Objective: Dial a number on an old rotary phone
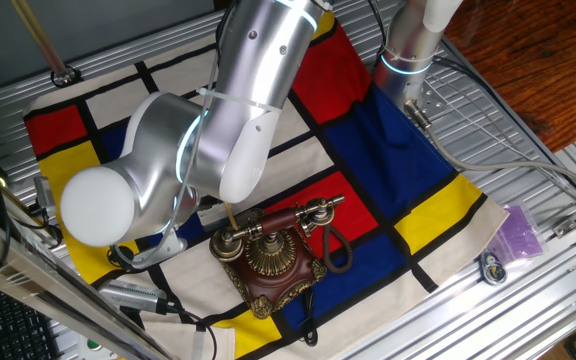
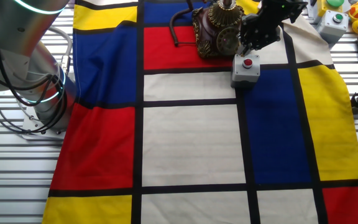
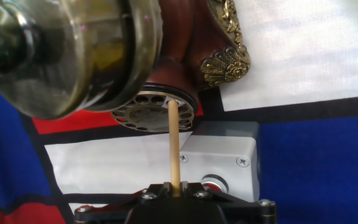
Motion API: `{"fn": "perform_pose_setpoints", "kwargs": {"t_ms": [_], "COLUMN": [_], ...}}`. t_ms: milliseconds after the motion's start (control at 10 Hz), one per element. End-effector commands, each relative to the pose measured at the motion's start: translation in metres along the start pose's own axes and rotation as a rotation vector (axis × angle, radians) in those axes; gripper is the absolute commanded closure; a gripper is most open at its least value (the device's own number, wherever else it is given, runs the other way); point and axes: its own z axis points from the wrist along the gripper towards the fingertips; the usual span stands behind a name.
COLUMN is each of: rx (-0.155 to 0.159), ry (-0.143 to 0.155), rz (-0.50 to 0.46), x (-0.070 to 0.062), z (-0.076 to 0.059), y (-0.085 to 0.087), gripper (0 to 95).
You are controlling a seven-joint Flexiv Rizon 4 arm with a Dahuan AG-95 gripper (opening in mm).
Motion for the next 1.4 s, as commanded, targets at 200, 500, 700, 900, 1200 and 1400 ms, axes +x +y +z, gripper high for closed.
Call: {"fn": "perform_pose_setpoints", "kwargs": {"t_ms": [200,500,700,900,1200,1400], "rx": [0.001,0.005,0.007,0.011,0.014,0.023], "ry": [0.001,0.003,0.004,0.004,0.007,0.008], "rz": [0.003,0.006,0.007,0.01,0.011,0.005], "x": [0.0007,0.0016,0.0019,0.002,0.0021,0.0024], "z": [0.0004,0.0012,0.002,0.0027,0.0034,0.0036], "y": [-0.0004,-0.0012,-0.0018,-0.0024,-0.003,-0.0033], "gripper": [95.0,95.0,95.0,95.0,95.0,95.0]}}
